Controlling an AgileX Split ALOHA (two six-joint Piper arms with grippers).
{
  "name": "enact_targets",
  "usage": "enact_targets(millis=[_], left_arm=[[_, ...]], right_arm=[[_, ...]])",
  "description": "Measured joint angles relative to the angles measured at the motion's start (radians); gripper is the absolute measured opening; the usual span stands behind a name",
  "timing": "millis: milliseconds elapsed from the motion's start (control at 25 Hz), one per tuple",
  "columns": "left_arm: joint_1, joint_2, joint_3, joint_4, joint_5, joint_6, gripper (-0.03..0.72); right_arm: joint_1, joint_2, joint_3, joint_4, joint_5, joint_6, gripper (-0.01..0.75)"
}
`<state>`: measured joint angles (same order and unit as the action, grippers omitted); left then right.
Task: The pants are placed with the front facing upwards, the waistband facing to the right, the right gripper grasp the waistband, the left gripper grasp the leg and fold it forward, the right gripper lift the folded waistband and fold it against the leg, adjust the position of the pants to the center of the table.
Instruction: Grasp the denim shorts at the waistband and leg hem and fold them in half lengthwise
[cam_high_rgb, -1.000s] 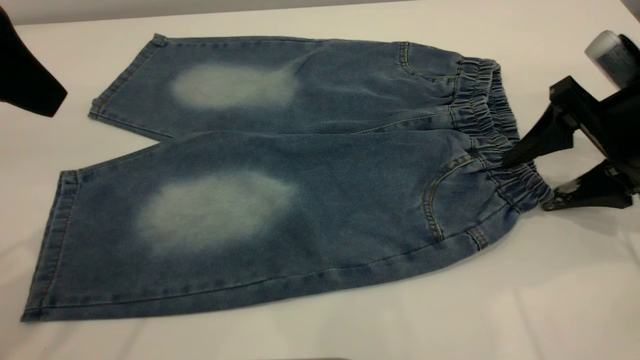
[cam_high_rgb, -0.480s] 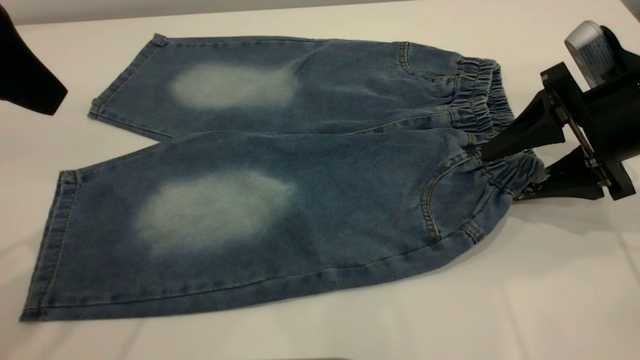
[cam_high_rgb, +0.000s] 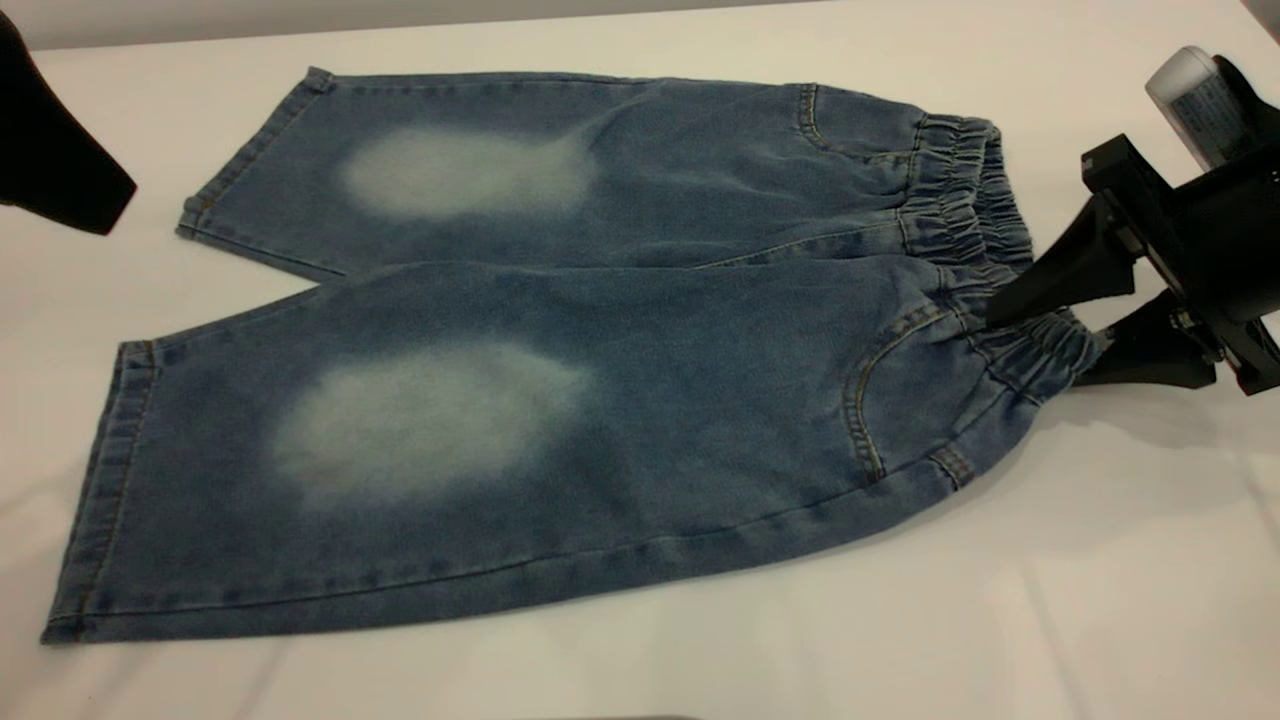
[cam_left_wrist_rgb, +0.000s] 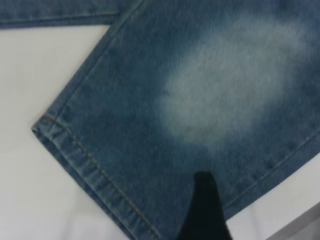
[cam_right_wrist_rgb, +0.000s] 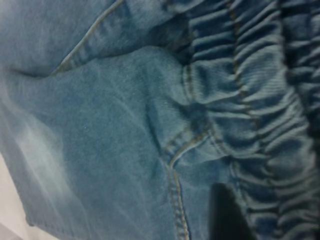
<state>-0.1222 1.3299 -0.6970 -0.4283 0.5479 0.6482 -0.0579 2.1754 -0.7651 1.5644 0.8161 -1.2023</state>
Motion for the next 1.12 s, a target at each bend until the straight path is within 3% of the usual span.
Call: enact_targets(millis=[200, 520, 920, 1120], left_arm=[[0.0, 0.092, 0.0, 0.0, -0.001, 0.0, 0.496], [0.0, 0.219, -0.004, 0.024, -0.029, 0.006, 0.496], [-0.049, 0.344, -0.009, 0.333, 0.002, 0.065, 0.494], [-0.049, 0.376, 0.033, 0.366, -0.001, 0.102, 0.49]], right_arm=[[0.0, 0.0, 0.0, -0.02, 0.022, -0.008, 0.202], [0.0, 0.0, 0.0, -0.017, 0.024, -0.036, 0.055], [0.0, 0.0, 0.0, 0.06, 0.031, -0.092, 0.05], [0.0, 0.0, 0.0, 0.071, 0.03, -0.113, 0.05]])
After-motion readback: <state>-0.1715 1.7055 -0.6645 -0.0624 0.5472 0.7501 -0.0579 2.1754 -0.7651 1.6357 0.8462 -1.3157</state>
